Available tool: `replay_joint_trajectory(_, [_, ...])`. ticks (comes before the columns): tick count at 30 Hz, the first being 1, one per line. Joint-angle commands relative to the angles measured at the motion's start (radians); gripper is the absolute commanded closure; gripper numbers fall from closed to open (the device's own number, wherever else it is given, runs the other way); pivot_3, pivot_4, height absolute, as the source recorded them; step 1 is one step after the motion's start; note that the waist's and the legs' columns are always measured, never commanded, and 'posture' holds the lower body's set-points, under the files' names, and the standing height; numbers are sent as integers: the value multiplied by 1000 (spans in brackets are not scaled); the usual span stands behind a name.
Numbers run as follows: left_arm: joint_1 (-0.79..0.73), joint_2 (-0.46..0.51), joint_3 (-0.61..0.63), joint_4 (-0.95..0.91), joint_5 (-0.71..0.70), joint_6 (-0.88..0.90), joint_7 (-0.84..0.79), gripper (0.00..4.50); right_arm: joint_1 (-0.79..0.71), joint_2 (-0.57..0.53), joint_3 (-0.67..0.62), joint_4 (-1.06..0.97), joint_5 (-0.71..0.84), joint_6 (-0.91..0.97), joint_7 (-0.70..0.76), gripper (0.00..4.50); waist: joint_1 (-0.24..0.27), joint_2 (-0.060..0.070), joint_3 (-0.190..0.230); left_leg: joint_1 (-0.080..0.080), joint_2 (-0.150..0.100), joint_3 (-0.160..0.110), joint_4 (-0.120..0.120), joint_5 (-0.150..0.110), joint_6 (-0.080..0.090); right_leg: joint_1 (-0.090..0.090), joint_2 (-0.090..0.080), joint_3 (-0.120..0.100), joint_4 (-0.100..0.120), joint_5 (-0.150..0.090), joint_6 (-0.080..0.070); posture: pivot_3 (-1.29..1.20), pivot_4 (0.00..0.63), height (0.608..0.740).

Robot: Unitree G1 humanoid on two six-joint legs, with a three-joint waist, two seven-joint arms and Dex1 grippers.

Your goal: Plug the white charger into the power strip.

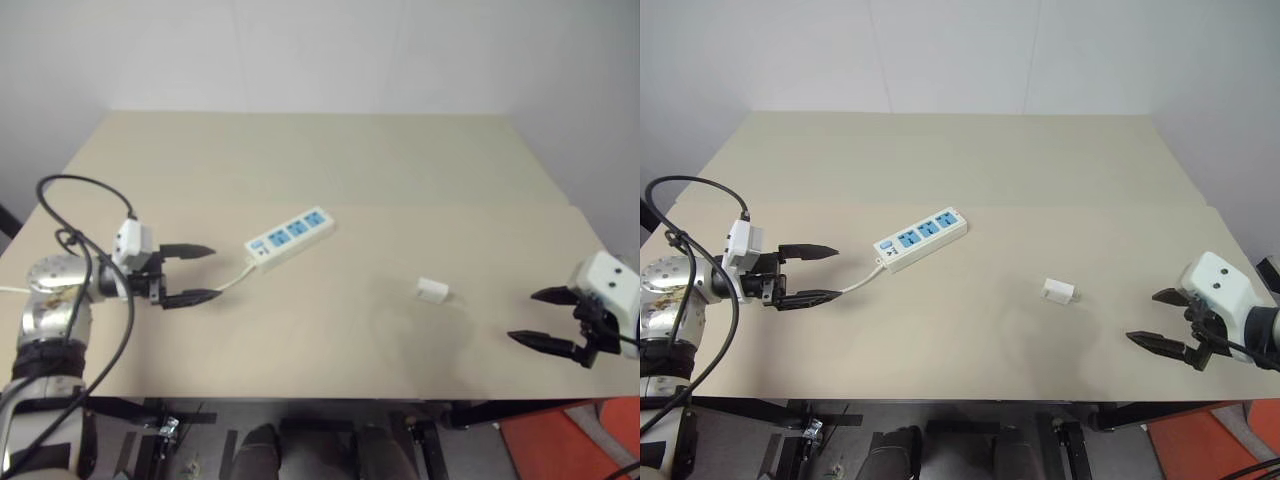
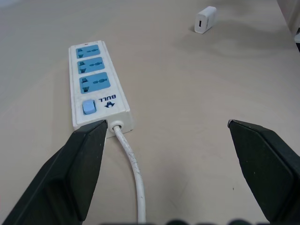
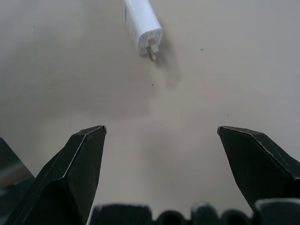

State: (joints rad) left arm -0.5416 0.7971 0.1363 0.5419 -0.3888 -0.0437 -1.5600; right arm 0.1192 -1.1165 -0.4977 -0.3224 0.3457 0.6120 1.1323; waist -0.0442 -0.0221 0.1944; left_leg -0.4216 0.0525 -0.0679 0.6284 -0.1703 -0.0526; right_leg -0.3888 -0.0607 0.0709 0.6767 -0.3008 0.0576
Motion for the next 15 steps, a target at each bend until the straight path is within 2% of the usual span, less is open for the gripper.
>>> replay_joint_trajectory(1, [1,24,22,-35,-7,2,11,13,-33,-8,-6,-8,21,4,-10,0,1,0,0,0,0,0,0,0,0,0,0,0,0,0,0,0,150,740])
replay_joint_trajectory(9, [0,5,25,-53,-20,-6,32,13,-91,-3,42,3,15,1,-63,0,2,0,0,0,0,0,0,0,0,0,0,0,0,0,0,0,150,740])
replay_joint_trajectory(15, [-45,-66,18,65,46,-156,136,13,-65,8,30,-31,16,-5,-81,0,5,0,0,0,0,0,1,0,0,0,0,0,0,0,0,0,150,740])
